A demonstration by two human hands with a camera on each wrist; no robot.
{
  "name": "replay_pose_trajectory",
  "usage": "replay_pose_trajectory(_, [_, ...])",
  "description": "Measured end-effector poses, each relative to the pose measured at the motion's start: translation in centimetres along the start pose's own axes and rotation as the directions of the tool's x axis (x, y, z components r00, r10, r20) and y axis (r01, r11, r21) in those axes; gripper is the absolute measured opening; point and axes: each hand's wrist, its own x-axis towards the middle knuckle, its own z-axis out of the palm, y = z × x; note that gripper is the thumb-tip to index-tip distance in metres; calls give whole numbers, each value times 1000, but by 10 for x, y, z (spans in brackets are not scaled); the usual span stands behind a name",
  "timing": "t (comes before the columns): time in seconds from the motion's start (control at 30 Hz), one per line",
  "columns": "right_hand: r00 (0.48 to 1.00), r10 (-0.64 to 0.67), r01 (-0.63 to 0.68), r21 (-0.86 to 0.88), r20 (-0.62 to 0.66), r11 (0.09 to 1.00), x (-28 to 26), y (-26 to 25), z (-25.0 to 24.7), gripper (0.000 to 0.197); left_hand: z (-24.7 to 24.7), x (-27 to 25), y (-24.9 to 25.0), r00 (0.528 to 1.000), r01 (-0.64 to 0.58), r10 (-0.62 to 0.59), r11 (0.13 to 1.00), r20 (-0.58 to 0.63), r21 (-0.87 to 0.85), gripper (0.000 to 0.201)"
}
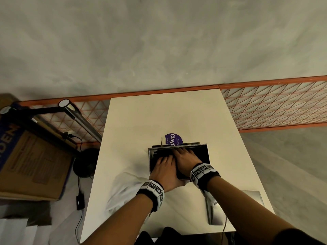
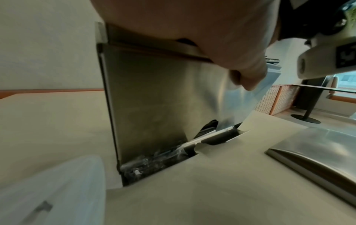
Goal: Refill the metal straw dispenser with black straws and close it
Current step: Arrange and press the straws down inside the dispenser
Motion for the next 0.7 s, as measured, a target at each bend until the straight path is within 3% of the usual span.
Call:
replay_pose_trajectory(0.4, [973, 117, -135, 78, 199, 988, 22, 1, -1, 50, -6, -4, 1, 1000, 15, -15, 999, -7, -46, 102])
replay_pose_trajectory(0.57, [959, 164, -183, 64, 230, 981, 27, 4, -5, 49, -7, -2, 1, 1000, 6, -6, 998, -4, -66, 101])
replay_pose_trajectory(0.7, [974, 123, -131, 28, 189, 991, 22, 6, -6, 44, -6, -1, -1, 994, -67, 63, 997, -94, -34, 92])
